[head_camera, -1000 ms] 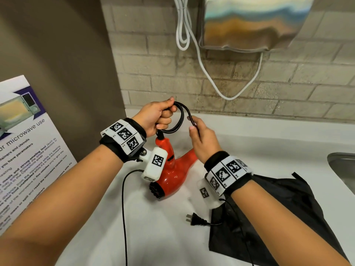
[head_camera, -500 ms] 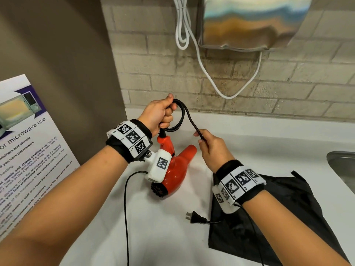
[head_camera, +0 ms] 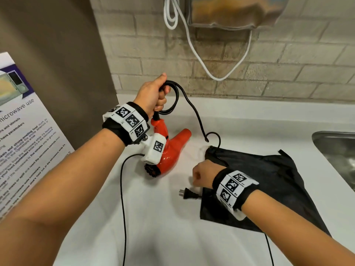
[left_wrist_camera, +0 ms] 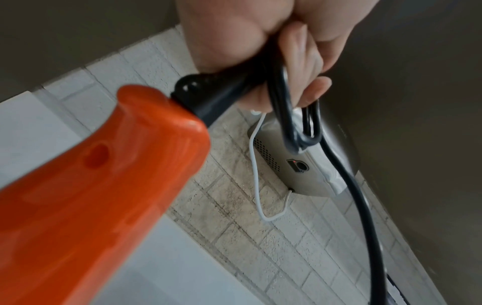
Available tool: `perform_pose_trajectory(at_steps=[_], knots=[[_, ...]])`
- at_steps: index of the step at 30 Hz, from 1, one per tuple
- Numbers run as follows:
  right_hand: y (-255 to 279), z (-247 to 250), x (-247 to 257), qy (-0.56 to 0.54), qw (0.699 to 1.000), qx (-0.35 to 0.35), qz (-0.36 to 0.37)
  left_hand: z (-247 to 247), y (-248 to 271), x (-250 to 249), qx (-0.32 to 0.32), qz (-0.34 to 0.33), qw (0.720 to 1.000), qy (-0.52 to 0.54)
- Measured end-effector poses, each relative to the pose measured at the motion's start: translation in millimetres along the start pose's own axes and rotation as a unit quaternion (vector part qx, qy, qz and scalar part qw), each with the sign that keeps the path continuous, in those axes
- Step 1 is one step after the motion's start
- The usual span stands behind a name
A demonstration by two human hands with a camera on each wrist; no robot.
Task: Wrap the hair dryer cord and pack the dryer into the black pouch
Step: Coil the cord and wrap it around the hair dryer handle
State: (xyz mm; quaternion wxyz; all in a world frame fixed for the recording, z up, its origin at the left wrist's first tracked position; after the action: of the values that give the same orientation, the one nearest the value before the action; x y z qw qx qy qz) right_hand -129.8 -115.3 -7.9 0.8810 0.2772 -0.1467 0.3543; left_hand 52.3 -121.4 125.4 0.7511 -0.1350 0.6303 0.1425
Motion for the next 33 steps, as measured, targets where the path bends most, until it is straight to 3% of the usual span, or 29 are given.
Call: perform_pose_trajectory(at_steps=[5,11,13,16,21,23,33], knots=[[-4,-32,-5,0.090,0.990,0.092,-0.064,-3,3,3,-0.012,-0.007,0.999,0.033],[-14,-45,-4,0.102,0.991,0.064,-0.065,-2,5,4,-0.039,-0.011,0.999,0.018],[-12,-36,-1,0.052,0.997,0.027,-0.054,-2,6,3,-0.043,-0.015,0.999,0.008],[0,-7,11,-0.069,0.993,-0.093,0.005,-1,8,4,-0.049,-0.020,0.999,0.000],[25,55,48,-0.217,0.924,-0.280,0.143,-2,9,3,-0.042,-0.025,0.999,-0.013],[24,73,58,-0.230,0.910,-0.308,0.156,-5,9,2,-0.031,-0.023,0.999,-0.018],[10,96,78,-0.201,0.901,-0.348,0.163,-3,7,2,-0.028,-0.032,0.997,-0.058]])
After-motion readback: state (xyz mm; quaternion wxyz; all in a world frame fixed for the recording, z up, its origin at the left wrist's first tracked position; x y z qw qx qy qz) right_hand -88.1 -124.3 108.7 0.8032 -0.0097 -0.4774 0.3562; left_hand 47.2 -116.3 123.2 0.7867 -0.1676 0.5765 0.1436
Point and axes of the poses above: each hand's wrist, its own y-axis away from the middle knuckle, its own z-axis out of the back of the hand, x = y × z, the point moved 3 cm from there along -y, towards the middle knuckle, and after that the axes turned 14 degrees about -y, right-handed, at the moved point
